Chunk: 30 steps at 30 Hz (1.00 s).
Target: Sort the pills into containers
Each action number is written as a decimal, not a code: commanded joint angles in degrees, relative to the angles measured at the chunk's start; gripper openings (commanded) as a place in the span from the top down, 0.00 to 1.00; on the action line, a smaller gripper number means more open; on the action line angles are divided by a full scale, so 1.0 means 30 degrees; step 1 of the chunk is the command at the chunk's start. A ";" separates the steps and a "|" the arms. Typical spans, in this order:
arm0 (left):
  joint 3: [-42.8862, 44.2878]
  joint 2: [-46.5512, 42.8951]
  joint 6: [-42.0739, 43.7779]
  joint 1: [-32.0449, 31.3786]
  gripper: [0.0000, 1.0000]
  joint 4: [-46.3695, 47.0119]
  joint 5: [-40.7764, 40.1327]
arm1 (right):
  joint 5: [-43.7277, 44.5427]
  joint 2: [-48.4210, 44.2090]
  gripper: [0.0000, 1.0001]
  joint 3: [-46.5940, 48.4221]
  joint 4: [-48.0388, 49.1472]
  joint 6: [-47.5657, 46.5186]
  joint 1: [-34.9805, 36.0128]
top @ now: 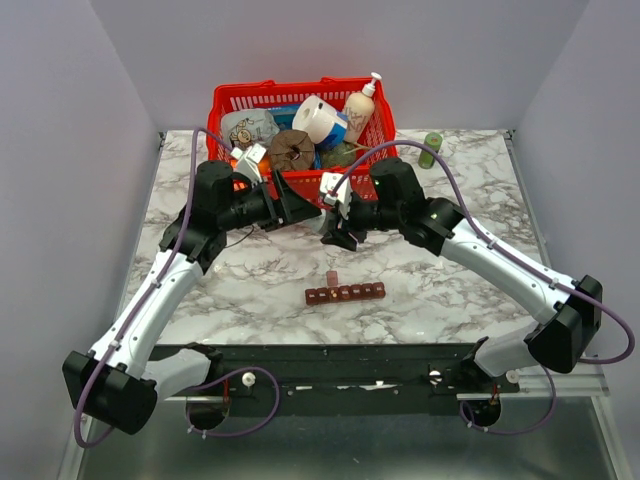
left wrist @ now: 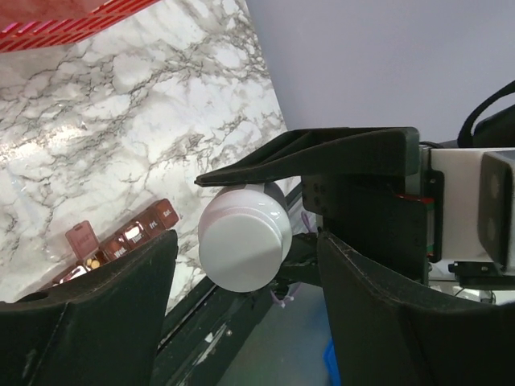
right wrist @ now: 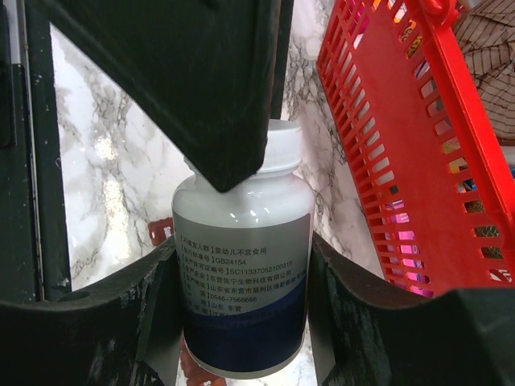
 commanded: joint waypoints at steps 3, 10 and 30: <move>0.0244 0.0473 0.0641 -0.0473 0.22 -0.1249 -0.0907 | 0.0258 0.0133 0.93 0.0279 0.0260 -0.0300 0.0259; 0.0332 0.0503 0.0612 -0.0620 0.49 -0.0956 -0.0322 | 0.0054 0.0134 0.93 0.0132 0.0260 -0.0300 0.0259; -0.3272 -0.0991 0.7456 -0.0415 0.65 0.7307 1.1483 | -1.0337 0.0748 0.94 0.0659 -0.0092 0.4208 -0.0356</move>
